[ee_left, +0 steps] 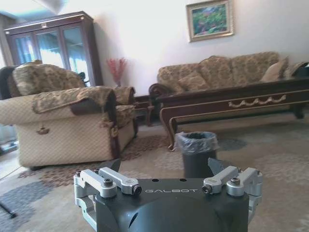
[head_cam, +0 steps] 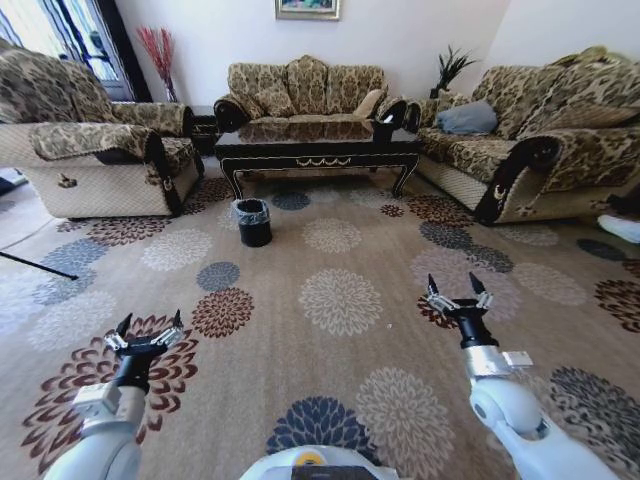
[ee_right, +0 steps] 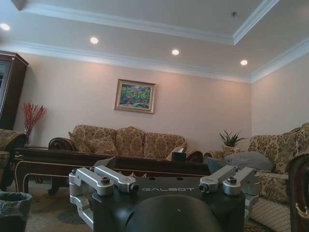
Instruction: Move to the front of the table and pick up the trash from the floor, then place it into the trash bin.
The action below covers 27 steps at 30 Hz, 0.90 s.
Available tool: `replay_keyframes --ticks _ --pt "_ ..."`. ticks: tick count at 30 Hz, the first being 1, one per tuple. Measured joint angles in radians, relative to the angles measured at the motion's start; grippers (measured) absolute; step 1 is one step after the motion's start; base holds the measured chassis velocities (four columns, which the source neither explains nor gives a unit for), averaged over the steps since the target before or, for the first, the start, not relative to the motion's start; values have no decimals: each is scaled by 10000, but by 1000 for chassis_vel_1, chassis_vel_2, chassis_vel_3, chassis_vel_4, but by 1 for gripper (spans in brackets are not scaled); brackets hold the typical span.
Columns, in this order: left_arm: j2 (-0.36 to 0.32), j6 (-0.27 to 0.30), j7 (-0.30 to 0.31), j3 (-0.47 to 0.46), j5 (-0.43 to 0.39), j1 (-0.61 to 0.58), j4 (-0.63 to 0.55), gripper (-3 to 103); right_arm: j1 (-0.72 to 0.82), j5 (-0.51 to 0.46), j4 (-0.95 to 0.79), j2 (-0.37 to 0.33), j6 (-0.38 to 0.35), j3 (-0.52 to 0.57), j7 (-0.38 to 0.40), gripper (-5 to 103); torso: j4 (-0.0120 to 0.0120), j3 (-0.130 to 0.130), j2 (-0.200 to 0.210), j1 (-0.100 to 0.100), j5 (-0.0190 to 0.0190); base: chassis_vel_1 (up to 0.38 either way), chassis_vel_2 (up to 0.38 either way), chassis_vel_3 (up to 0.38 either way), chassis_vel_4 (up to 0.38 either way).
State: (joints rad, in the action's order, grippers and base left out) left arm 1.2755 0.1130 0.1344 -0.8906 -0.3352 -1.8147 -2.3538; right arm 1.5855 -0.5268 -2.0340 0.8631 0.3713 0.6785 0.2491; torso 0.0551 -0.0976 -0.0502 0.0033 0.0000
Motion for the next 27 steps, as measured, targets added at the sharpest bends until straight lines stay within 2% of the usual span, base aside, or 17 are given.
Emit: replay_keyframes --ticks 3,5,7,9,12,18,20,22,23,24,27 --pt "4 -582 -679 -77 -144 111 114 100 48 -54 -135 1 -79 241 -68 100 1 -8 -9 0 1 0 0 0 0" --pt "8 -692 -803 -101 -225 136 131 100 52 -60 -174 5 -109 303 -121 100 2 -20 -23 0 1 0 0 0 0" --pt "64 -1200 -1389 -293 -582 227 253 100 54 -162 -453 19 -428 548 -236 100 3 -90 -119 20 1 0 0 0 0" --pt "132 -1433 -1711 -512 -691 269 362 100 89 -266 -695 14 -769 664 -236 100 1 -164 -197 28 0 0 0 0 0" --pt "179 -1475 -1810 -713 -857 310 426 100 148 -281 -900 -26 -1064 752 -241 100 1 -236 -281 40 -1 0 0 0 0" --pt "120 -1136 -1828 -1240 -1373 438 404 100 280 -328 -1218 -193 -1673 1065 -890 100 1 -445 -538 92 0 0 0 0 0" --pt "73 -987 -1825 -1408 -1465 452 332 100 340 -476 -1443 -277 -2152 1197 -871 100 1 -504 -614 109 0 0 0 0 0" --pt "1 -791 -1832 -1674 -1609 469 208 100 394 -935 -1868 -421 -3054 1420 -606 100 1 -620 -750 128 0 0 0 0 0" --pt "1 -791 -1832 -1674 -1609 469 208 100 394 -935 -1868 -421 -3054 1420 -606 100 1 -620 -750 128 0 0 0 0 0" --pt "-27 -722 -1879 -1824 -1681 489 144 100 401 -1162 -2062 -487 -3430 1558 -540 100 1 -681 -817 134 0 0 0 0 0" --pt "-61 -576 -1953 -2057 -1901 527 -12 100 400 -1420 -2296 -599 -3901 1833 -520 100 1 -802 -959 154 0 0 0 0 0"
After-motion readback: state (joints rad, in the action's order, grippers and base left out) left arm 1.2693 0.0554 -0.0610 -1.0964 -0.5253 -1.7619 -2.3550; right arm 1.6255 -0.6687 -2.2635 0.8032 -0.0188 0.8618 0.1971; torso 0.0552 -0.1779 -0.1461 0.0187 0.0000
